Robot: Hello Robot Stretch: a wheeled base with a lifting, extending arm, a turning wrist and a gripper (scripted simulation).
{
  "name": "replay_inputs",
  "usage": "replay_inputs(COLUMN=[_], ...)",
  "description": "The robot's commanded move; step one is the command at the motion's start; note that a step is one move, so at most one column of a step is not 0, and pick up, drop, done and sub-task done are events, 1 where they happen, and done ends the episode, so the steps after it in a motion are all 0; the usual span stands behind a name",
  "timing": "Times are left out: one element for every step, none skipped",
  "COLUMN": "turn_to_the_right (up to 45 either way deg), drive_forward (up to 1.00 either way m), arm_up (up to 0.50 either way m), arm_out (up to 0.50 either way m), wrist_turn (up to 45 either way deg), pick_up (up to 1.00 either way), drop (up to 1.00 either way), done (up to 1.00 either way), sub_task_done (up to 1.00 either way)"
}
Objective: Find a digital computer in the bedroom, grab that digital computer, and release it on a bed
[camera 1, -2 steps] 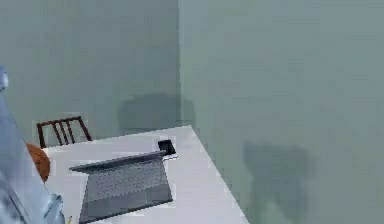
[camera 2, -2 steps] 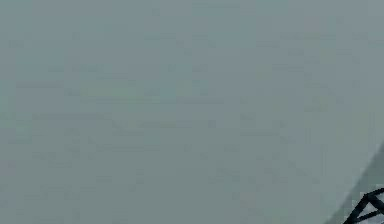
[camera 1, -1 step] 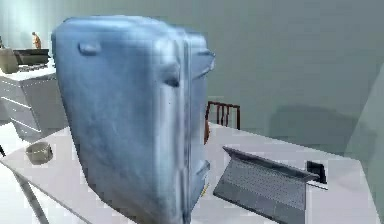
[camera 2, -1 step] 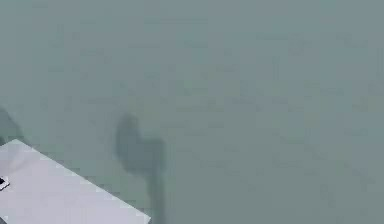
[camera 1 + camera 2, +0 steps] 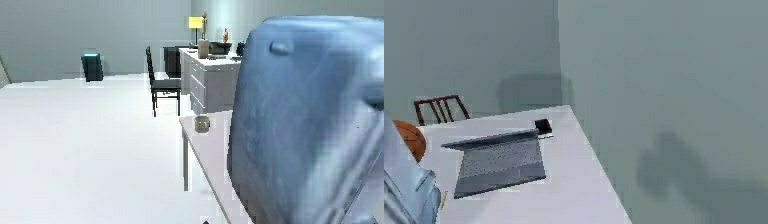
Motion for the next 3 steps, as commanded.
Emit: replay_inputs(turn_to_the_right=[-18.0,0.0,0.0], drive_forward=[0.00,0.00,0.00], arm_up=[0.00,0.50,0.32], arm_out=[0.00,0.00,0.00], wrist_turn=[0.0,0.0,0.0], pick_up=[0.00,0.00,0.00], drop=[0.00,0.00,0.00], done=[0.00,0.00,0.00], sub_task_done=[0.00,0.00,0.00])
